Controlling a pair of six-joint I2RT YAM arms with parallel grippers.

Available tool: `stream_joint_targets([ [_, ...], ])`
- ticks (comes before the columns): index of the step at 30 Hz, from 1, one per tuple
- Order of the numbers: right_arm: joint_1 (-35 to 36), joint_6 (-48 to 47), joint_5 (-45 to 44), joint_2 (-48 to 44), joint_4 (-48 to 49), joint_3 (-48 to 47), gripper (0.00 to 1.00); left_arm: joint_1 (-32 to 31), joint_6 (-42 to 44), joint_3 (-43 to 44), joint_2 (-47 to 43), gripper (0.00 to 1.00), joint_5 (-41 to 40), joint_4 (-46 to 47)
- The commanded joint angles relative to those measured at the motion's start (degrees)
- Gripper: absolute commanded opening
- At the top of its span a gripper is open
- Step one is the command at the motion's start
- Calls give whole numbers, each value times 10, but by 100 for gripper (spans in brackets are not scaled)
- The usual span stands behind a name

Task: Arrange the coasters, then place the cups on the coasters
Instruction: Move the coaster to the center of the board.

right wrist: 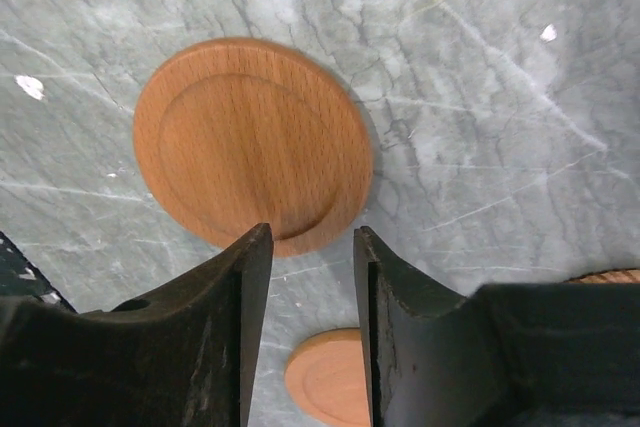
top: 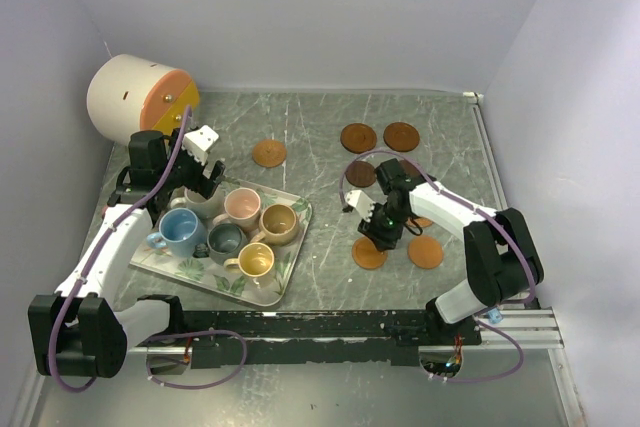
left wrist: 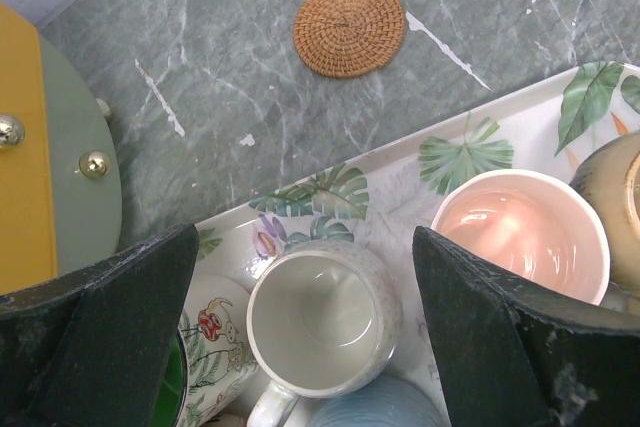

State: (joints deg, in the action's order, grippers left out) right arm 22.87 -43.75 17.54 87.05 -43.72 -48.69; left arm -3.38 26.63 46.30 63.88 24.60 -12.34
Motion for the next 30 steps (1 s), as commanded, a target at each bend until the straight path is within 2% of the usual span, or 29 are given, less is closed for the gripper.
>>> stream_joint_targets([
  [1,-12,15,52,-13,-3,-40,39,-3,8,4,5,100,9,-2],
  [7,-13,70,93,-7,42,-107,44,-4,6,10,18,99,17,7],
  [12,-13,143,96,0,81,-141,47,-33,5,68,82,97,-22,-10],
  [17,-25,204,74,-20,119,-132,52,-77,-6,145,173,96,-61,-25],
  [22,-79,232,81,-39,137,-121,57,-119,-33,245,297,96,-112,-45],
  [30,-164,252,61,-102,158,-104,68,-126,-84,456,517,89,-120,-153],
])
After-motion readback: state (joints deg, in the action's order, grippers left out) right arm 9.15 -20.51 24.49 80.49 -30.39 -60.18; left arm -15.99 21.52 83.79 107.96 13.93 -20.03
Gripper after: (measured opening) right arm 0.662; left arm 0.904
